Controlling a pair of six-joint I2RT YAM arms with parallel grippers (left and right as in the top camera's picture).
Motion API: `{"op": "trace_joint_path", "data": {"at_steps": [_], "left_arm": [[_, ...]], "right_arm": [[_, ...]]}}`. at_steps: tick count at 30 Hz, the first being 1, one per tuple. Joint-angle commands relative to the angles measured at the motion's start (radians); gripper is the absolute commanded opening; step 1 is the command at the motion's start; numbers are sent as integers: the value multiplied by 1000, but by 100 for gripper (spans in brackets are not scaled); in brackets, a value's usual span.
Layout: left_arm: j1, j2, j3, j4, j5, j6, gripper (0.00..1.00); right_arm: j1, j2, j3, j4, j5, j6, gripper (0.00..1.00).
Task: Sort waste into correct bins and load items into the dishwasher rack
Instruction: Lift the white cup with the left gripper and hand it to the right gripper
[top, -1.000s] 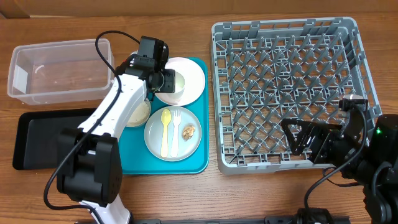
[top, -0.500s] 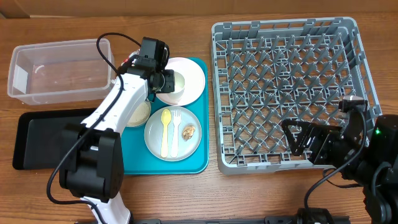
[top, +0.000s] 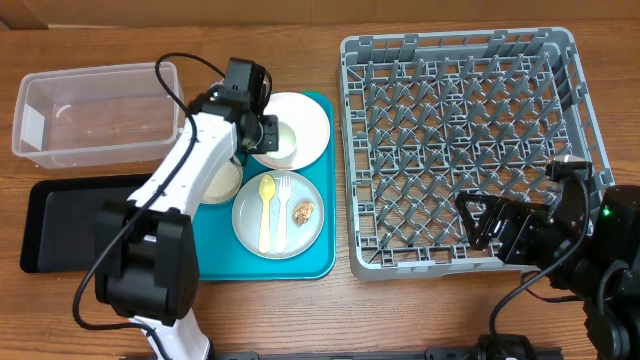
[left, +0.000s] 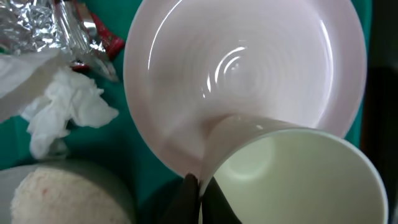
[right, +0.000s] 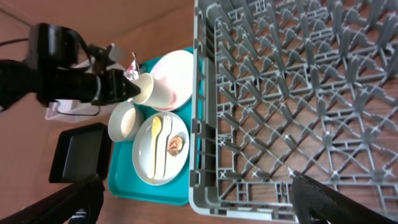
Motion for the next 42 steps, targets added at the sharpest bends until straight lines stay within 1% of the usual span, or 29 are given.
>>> {"op": "trace_joint_path", "data": {"at_steps": [1,2,4,6,9,12,13,15,16,18,22,23,27,30,33,35,39,42], "left_arm": [[4,-152,188,-82,90,66,4],[4,-190,241,-123,140,76,4],[5,-230,282,-153,196,82,4],[12,-293,315,-166,318,82,4],[43,-372,320,-153,516,53,4],[82,-426,320,-138,668,19,4],[89,-434,320,-137,703,17,4],[97,-444,320,-141,836,18,4],[97,-441,319,-149,924,18,4],[97,-439,319,-156,993,18,4],[97,-439,319,-155,1115,18,4],[97,-439,319,-156,1151,18,4],[96,-439,319,-164,1199,18,4],[90,-439,319,-167,1217,18,4],[72,-439,319,-167,1217,18,4],[48,-439,319,-166,1215,26,4],[26,-439,319,-167,1207,33,4],[16,-439,319,-167,1204,40,4]], "right_arm": [[-1,-4,17,27,-21,-8,100],[-1,-4,17,37,-48,-13,100],[-1,-4,17,60,-121,-54,100],[-1,-2,17,105,-272,-153,100],[-1,7,17,147,-360,-160,100],[-1,27,17,185,-429,-159,100],[-1,37,17,197,-451,-160,100],[-1,71,17,230,-512,-160,99],[-1,101,17,254,-557,-160,96],[-1,134,17,284,-624,-160,87],[-1,206,17,377,-777,-160,82],[-1,239,17,426,-859,-160,81],[-1,282,17,539,-991,-160,80],[3,291,17,604,-1020,-159,80],[30,291,17,672,-1019,-160,80],[68,291,17,729,-1005,-154,78],[148,296,17,798,-896,-90,74],[196,305,17,890,-892,-44,73]]}}
